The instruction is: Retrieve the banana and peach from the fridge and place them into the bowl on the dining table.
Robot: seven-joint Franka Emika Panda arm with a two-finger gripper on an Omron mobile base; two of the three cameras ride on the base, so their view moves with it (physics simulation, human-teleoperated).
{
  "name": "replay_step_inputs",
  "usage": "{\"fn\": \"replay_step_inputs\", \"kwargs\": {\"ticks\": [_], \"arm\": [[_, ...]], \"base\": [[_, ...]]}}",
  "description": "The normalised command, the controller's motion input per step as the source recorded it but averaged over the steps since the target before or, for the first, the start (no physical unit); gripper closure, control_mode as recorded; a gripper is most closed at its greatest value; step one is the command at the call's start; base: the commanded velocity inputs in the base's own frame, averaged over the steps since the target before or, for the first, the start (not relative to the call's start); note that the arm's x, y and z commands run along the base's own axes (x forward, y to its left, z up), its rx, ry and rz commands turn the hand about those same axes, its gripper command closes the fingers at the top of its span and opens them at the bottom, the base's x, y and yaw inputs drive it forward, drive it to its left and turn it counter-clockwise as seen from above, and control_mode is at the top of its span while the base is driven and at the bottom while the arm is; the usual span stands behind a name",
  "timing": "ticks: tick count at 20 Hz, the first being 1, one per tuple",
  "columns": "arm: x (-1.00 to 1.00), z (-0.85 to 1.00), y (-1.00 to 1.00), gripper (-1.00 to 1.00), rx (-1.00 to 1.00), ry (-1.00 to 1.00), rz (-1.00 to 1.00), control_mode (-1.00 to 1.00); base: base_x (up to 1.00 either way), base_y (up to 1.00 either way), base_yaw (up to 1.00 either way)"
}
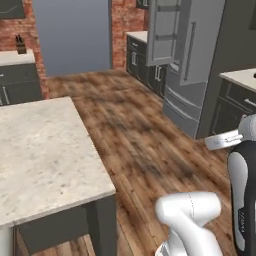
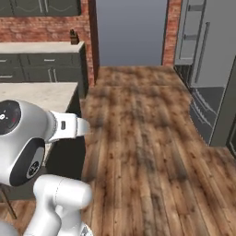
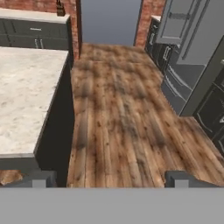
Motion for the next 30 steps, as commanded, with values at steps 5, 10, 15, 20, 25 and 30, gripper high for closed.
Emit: {"fn": "replay_step_inputs", "kwargs": {"ticks": [5, 10, 15, 20, 25, 30], "arm": [[0.0, 0.0, 0.0, -1.0, 0.0, 0.0, 0.0, 1.0], [0.0, 0.0, 0.0, -1.0, 0.0, 0.0, 0.0, 1.0], [0.0, 0.0, 0.0, -1.0, 0.0, 0.0, 0.0, 1.0], [0.0, 0.0, 0.0, -1.0, 0.0, 0.0, 0.0, 1.0], [0.0, 0.0, 0.0, -1.0, 0.0, 0.0, 0.0, 1.0], [0.0, 0.0, 0.0, -1.0, 0.0, 0.0, 0.0, 1.0]], "base": [[0.77, -1.0, -0.15], [0.89, -0.9, -0.04], [1.0, -0.17, 0.07], [1.0, 0.24, 0.14], [1.0, 0.33, 0.18], [1.0, 0.32, 0.17]]}}
